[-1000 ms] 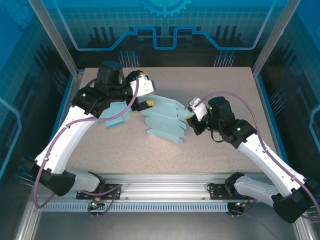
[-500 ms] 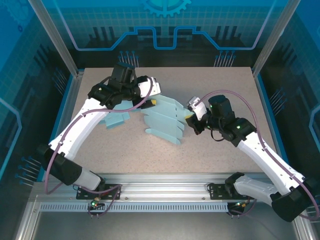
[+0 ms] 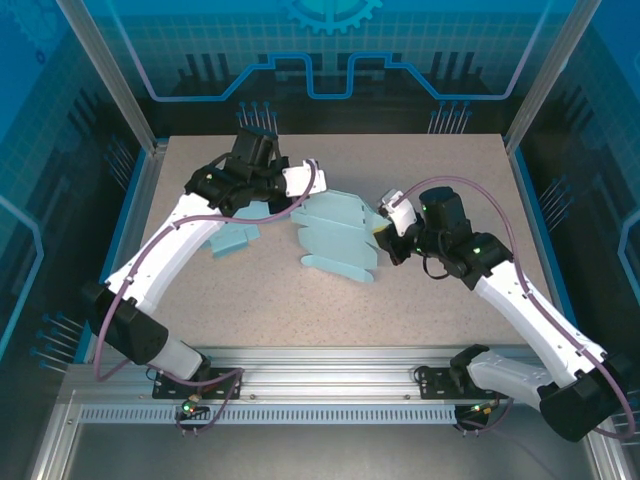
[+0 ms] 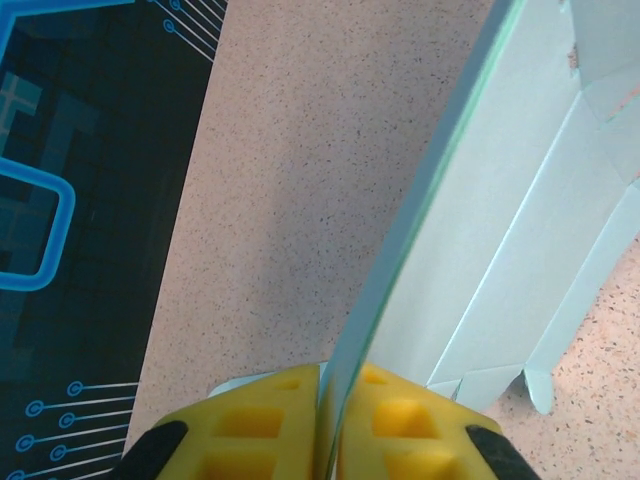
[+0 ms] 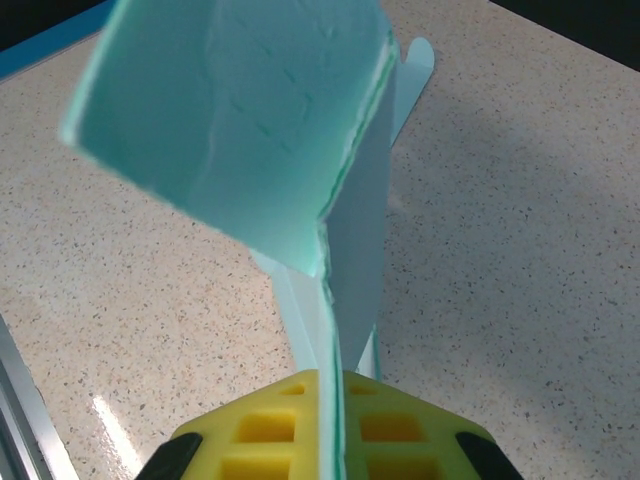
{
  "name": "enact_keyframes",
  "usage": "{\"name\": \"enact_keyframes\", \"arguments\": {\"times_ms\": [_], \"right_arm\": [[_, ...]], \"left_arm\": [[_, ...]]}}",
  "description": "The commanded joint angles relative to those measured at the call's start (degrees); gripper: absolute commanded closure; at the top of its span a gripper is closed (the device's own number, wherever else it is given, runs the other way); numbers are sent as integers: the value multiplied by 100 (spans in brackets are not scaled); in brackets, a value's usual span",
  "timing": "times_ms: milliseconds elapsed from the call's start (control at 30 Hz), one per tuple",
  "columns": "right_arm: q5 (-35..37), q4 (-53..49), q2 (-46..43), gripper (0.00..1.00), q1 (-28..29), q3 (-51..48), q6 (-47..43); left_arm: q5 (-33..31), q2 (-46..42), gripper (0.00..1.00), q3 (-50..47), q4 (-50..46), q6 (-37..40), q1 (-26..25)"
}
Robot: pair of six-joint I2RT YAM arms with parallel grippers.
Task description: Fold the paper box
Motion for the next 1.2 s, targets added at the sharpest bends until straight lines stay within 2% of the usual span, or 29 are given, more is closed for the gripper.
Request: {"name": "enact_keyframes", "arguments": {"times_ms": [0,100,267,333,400,500,633,767,900,933,1167], "right_arm": [[-226,-178,-115,100,-35,258,387],[-61,-429,-142,96,-138,365,703],[-148,-733,82,89,-867,462,1143],[-231,-779,217,87,-1149,488,1299],[-216,-786,358,80,-1305,502,1389],[-72,-806,612,65,-1446,549,1450],[364,-976,896,55,-1626,680,1532],[582,-914,741,45,-1860,577,1693],[616,-663,310,35,-2104,259,1930],[636,-595,180,30,-2185,165,2042],[233,-210,-300,23,-2592,-255,2584]], "left_arm": [[-301,-129,94,257,88,-190,-159],[-665,50,95,529,-349,-222,-442],[-1089,1020,100,1665,-1204,-842,-616],[-1355,1495,100,2043,-1309,-969,-634],[-1649,1876,100,2212,-1218,-961,-702],[-1803,2271,100,2218,-863,-919,-825],[-1933,2682,100,2266,-260,-963,-874],[-2210,2785,100,2017,486,-860,-887],[-2500,2541,100,1085,1685,-518,-969],[-2540,2467,100,829,2013,-452,-992],[-2711,2067,100,-711,3834,-281,-1178]]}}
